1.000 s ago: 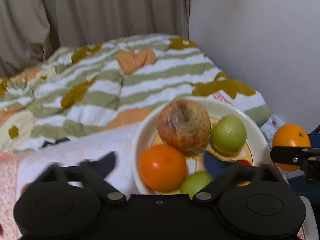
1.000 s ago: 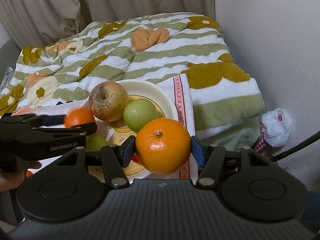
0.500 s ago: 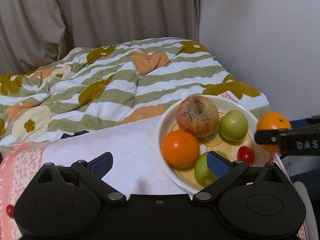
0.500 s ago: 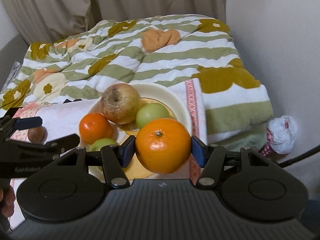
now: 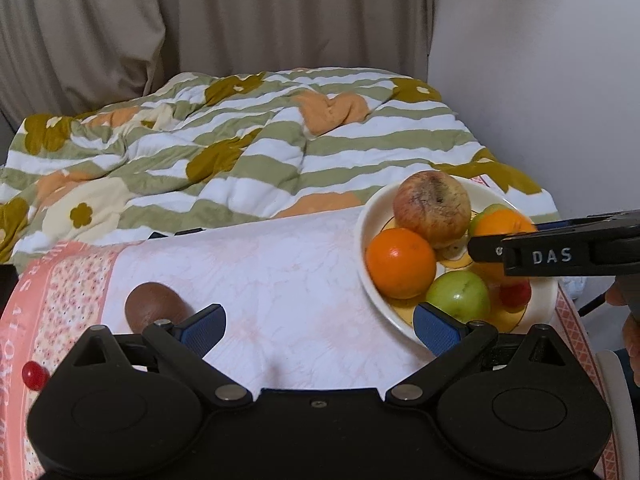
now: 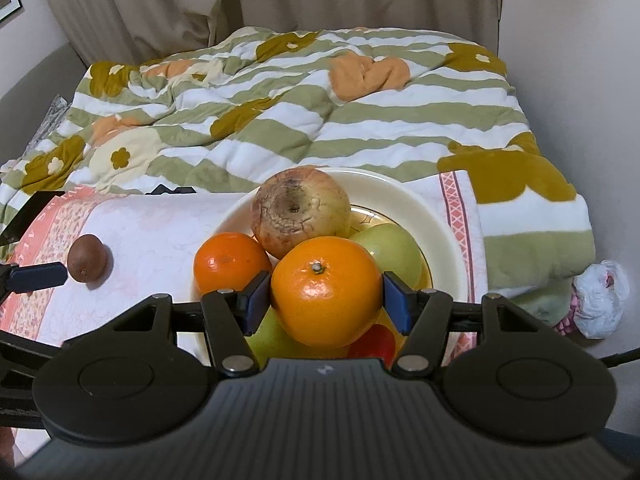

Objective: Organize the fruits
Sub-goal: 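Lower the held orange into the bowl and open the right tool, then move both tools back toward the cherry tomato and tangerines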

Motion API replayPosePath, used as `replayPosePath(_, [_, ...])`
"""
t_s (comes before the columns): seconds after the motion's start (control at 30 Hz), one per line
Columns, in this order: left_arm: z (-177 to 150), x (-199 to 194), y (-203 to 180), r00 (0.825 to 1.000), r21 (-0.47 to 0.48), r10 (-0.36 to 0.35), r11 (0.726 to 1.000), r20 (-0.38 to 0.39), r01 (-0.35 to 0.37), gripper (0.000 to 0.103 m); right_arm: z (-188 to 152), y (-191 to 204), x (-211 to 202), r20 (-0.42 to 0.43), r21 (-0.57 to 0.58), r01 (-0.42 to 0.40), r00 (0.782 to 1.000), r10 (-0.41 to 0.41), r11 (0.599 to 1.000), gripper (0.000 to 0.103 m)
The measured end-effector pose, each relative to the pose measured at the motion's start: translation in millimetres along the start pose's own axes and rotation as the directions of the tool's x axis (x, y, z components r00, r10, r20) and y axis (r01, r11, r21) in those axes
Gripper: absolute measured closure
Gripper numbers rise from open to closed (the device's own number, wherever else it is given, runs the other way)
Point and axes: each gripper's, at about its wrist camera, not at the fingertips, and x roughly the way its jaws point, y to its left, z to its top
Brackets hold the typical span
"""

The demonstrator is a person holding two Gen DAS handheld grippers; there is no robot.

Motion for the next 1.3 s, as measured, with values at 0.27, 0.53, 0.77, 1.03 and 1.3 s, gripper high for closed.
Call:
replayPosePath(0.27, [-9.7,-5.8,-0.4,1.0,-0.017,0.005,1.0,-0.003,-0.005,0.001,-7.3,-4.8,-5.6,0.021,0.004,0.018,1.0,-0.018,1.0,0.011])
replayPosePath(0.53, [-16.5,-22.0,-1.2,1.0,-0.036,0.019,0.999,0.017,-0.018,0.001,-14.8,-6.6,-26.6,0.042,0.0,0.018,0.999,-0.018,1.0,0.011])
replayPosePath(0.77, [-25.4,-57.8,-2.4,0.996,-0.06,0.048,0.997,0.078,-0.043,0.001,-19.4,-2.7,-62.5,0.084,-0.027,0.017,0.996,-0.014,1.0,0.011])
replayPosePath(1.03, [-45.1,-104.6,5.6,0.987,-0.118,0.102,0.989,0.122,-0.088,0.001,-29.9,10.1,-101.9,0.11,-0.077,-0.012,0.994,0.021,0.997,0.011])
replayPosePath(1.3, [-64.3,-139.1,34.8,0.975,-0.162,0.186,0.973,0.124,-0.165,0.001,-42.7,33.3,-123.5,0.123,-0.089,-0.045,0.991,0.056,0.995,0.002])
